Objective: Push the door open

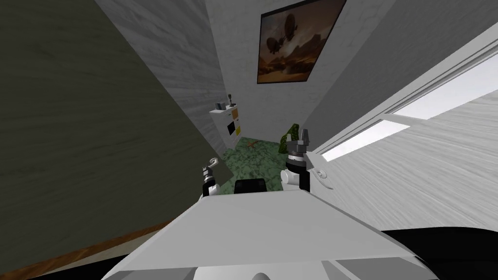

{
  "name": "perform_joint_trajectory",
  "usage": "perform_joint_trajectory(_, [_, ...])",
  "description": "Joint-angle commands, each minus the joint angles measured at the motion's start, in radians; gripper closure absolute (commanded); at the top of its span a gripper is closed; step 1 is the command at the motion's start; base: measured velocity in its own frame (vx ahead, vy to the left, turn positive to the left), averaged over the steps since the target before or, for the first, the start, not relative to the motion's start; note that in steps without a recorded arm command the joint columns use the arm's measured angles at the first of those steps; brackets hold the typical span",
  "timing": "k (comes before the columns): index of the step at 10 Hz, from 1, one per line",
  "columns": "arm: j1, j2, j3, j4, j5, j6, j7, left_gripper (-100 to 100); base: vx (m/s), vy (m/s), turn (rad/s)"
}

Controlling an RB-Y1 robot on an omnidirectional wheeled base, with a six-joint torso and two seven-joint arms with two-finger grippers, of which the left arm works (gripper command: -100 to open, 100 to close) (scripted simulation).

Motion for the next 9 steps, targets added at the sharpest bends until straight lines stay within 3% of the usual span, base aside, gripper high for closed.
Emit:
perform_joint_trajectory(1, [-0.008, 0.001, 0.027, 0.004, 0.012, -0.016, -0.005, 100, 0.229, 0.0, 0.086])
perform_joint_trajectory(7, [-0.008, -0.054, 0.074, 0.004, 0.037, -0.017, -0.018, 100, 0.176, -0.018, 0.064])
perform_joint_trajectory(8, [0.006, -0.043, 0.08, 0.003, 0.038, -0.012, -0.017, 100, 0.063, 0.008, 0.051])
perform_joint_trajectory(9, [0.008, -0.021, 0.103, 0.002, 0.051, -0.015, -0.023, 100, 0.132, 0.014, 0.043])
